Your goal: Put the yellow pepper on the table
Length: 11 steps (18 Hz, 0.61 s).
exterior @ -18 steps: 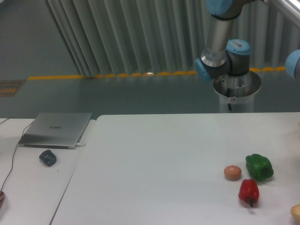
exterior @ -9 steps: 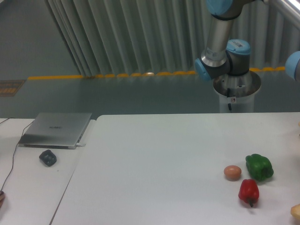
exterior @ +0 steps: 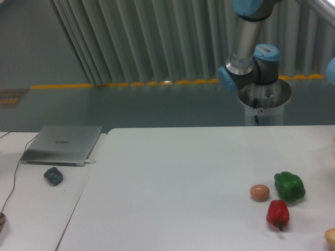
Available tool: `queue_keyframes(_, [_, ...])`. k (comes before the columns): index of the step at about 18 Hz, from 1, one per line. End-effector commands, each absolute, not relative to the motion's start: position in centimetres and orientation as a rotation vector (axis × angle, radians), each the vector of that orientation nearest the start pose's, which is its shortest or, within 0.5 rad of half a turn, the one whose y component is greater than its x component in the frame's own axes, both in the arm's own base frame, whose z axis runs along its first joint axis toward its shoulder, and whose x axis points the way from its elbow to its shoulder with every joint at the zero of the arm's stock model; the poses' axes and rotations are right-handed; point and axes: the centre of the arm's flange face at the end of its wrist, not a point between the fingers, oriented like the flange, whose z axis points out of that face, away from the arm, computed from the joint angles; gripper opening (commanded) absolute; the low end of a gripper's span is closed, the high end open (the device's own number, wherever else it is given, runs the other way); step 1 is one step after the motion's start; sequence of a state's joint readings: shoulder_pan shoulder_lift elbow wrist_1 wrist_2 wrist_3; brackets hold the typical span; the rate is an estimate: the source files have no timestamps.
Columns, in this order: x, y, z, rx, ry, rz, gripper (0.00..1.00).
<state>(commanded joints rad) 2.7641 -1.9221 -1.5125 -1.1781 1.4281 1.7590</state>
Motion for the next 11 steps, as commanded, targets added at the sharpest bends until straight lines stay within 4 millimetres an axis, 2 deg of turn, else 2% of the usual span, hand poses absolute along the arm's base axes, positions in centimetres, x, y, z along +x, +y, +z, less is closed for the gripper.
queue_keyframes(3, [-54.0,35.6,36.1,-2.843,0.94,0.135,1.0])
queue_keyframes(8, [-54.9,33.8,36.1,-2.843,1.473,0.138,1.0])
queue_keyframes(11, [-55.4,33.2,35.9,-2.72,1.727,0.121,1.0])
